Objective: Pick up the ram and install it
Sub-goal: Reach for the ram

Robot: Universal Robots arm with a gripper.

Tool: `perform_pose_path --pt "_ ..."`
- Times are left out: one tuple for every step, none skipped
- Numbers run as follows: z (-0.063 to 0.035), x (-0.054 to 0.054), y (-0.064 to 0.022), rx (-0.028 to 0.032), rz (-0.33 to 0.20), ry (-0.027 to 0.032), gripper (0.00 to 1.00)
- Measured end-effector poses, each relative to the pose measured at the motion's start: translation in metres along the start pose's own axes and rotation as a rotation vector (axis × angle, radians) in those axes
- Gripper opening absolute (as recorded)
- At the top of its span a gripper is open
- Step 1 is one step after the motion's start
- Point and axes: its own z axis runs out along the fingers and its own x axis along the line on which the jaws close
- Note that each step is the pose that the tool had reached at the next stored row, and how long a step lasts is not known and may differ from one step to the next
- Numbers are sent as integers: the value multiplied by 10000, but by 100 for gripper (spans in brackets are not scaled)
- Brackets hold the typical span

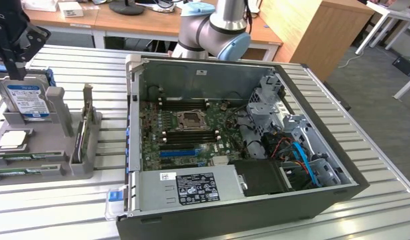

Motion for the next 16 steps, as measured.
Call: perform_pose_path --pt "0 9 -1 1 0 3 11" --pt "0 12 -1 1 0 4 11" --pt "0 12 -1 1 -1 4 11" --pt "0 12 -1 1 -1 4 11" --pt "0 12 -1 1 -1 4 11" --pt "1 13 -1 1 -1 4 11" --pt "1 13 -1 1 0 3 11" --pt "0 13 -1 1 0 4 11" --pt "0 17 -1 1 1 5 11" --pt "1 24 -2 1 2 4 11" --pt "1 32 -2 0 1 2 11" --pt "1 45 -4 1 -2 1 11" --pt "2 61 -5 1 -2 -1 11" --pt "3 72 -6 0 -2 -2 11" --pt "4 78 -7 1 -3 -2 11" --pt "3 80 -11 0 -5 -2 11"
